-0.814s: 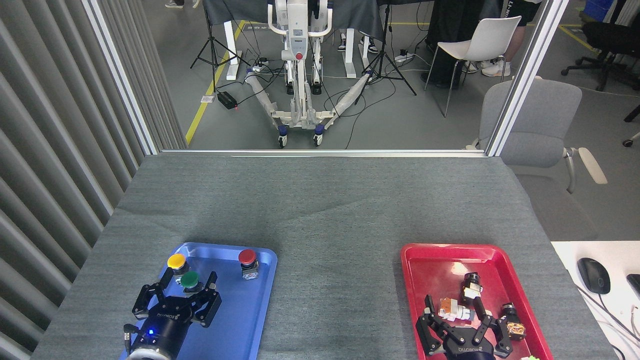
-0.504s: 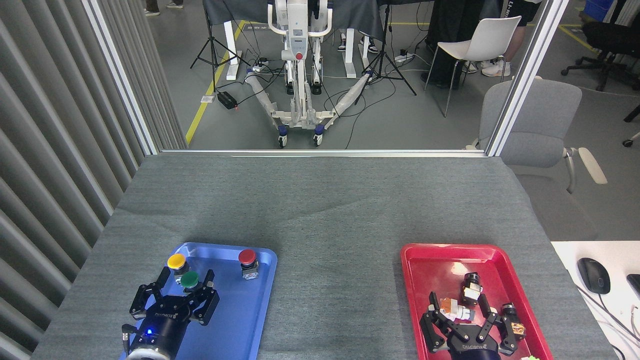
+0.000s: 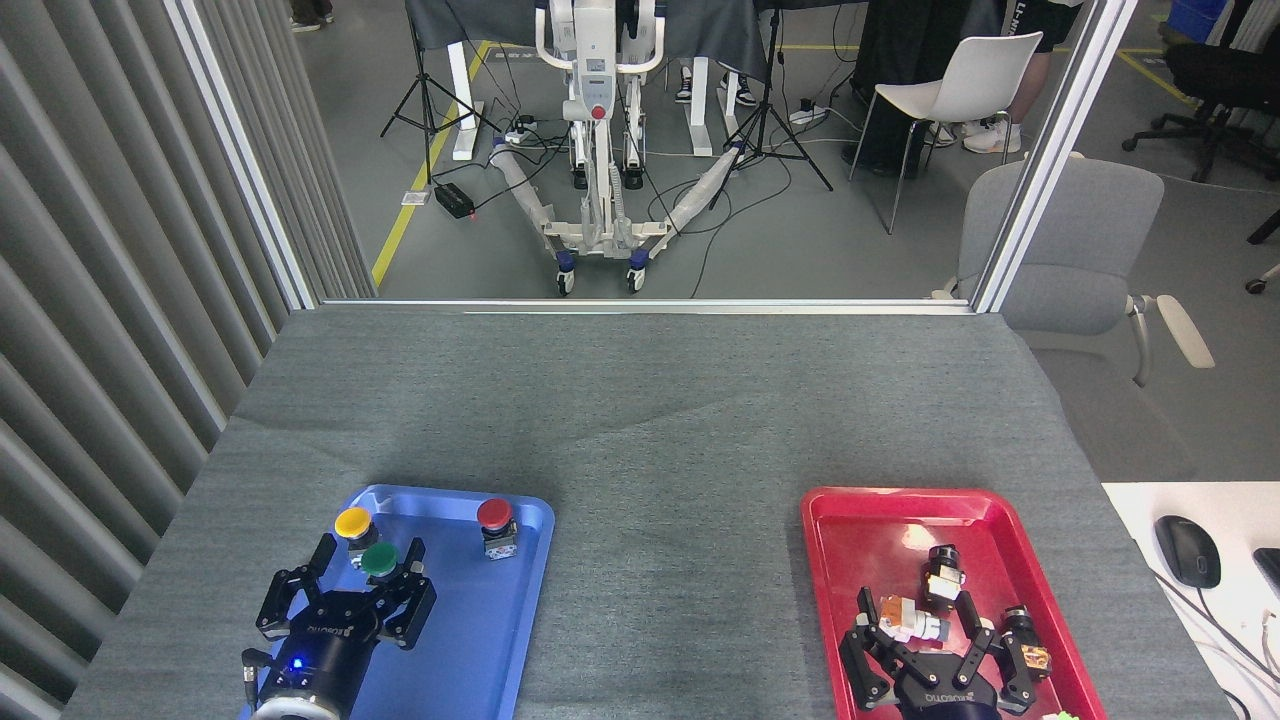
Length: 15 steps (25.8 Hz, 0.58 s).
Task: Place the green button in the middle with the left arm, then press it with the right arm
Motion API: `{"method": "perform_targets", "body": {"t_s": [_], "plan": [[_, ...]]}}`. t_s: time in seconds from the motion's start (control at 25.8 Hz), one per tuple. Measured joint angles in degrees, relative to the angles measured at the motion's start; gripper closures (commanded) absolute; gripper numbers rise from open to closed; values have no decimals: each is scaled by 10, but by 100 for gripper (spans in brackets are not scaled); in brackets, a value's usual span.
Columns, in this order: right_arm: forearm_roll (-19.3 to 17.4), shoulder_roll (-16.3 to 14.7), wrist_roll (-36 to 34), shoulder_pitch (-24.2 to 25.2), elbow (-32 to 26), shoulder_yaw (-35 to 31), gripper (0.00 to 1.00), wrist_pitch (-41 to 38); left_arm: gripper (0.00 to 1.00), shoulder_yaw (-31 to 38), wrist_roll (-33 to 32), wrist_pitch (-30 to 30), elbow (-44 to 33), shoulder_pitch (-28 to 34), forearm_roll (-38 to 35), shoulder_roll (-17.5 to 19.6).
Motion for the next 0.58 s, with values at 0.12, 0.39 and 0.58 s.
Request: {"method": "perform_targets", "body": {"t_s": [0.12, 0.39, 0.58], "plan": [[0, 0, 1, 1, 0, 0, 0, -2, 0, 0, 0, 0, 0, 0, 0, 0], [3, 2, -25, 1, 0, 2, 0, -2, 0, 0, 0, -2, -1, 0, 0, 1], [4, 2, -27, -2, 0, 2, 0, 0, 0, 0, 1, -7, -3, -1, 0, 4]]}}
